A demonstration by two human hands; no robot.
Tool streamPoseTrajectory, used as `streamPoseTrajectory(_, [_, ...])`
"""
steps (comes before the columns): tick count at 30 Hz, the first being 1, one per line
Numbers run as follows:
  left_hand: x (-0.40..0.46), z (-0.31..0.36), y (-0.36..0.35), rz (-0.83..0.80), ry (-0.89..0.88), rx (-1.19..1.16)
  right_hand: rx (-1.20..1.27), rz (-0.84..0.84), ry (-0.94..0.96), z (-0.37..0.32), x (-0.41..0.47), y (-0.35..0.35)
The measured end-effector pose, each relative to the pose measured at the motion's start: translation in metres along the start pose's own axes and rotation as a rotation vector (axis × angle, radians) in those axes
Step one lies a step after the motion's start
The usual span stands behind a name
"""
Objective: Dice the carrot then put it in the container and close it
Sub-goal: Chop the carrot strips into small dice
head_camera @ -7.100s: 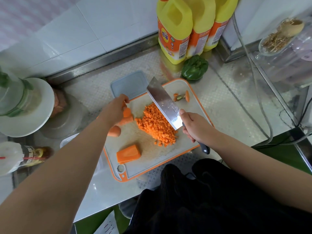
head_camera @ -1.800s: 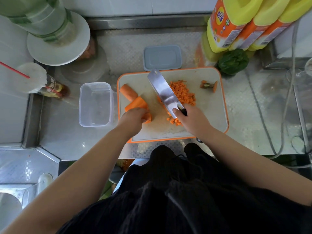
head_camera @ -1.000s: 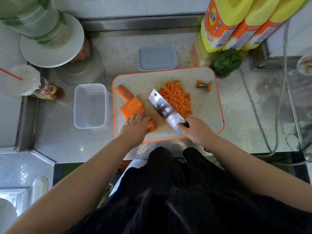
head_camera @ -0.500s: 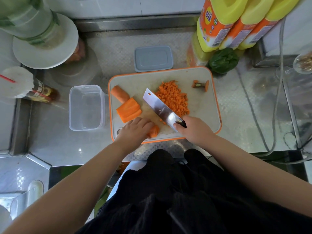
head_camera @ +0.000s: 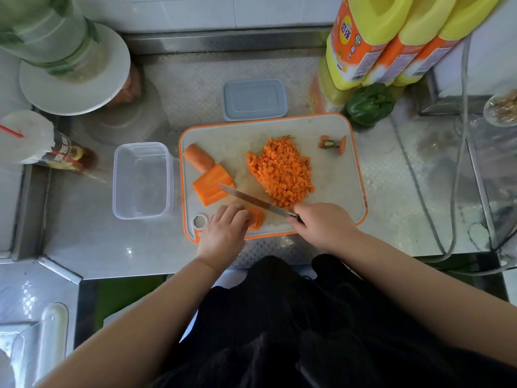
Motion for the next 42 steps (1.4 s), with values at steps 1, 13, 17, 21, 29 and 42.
streamPoseTrajectory(1, [-0.001,0.000,-0.004,0.019,0.030,-0.017,-0.016,-0.018,0.010,-0.002,0.000,0.000])
streamPoseTrajectory(13, [-0.017,0.000,-0.026,0.176,0.145,-0.142,-0.132,-0.073,0.036,-0.012,0.001,0.001])
streamPoseTrajectory(17, [-0.018,0.000,-0.029,0.182,0.164,-0.146,-0.162,-0.097,0.022,-0.013,0.003,-0.004])
streamPoseTrajectory(21, [-0.017,0.000,-0.029,0.189,0.179,-0.146,-0.151,-0.131,0.005,-0.011,0.009,-0.008])
streamPoseTrajectory(29, [-0.016,0.001,-0.027,0.214,0.176,-0.156,-0.055,-0.224,-0.040,-0.009,0.025,-0.012])
streamPoseTrajectory(42, [-0.014,0.003,-0.012,0.143,0.140,-0.095,-0.049,-0.111,0.026,-0.002,0.019,0.000])
Point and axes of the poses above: each hand's wrist, its own x-axis towards the middle knuckle, its own y-axis out of the back of the hand, z = x × y, the point moved 1 cm from there along x, towards the middle knuckle, and after that the axes turned 5 degrees about z, right-handed, at the moved point
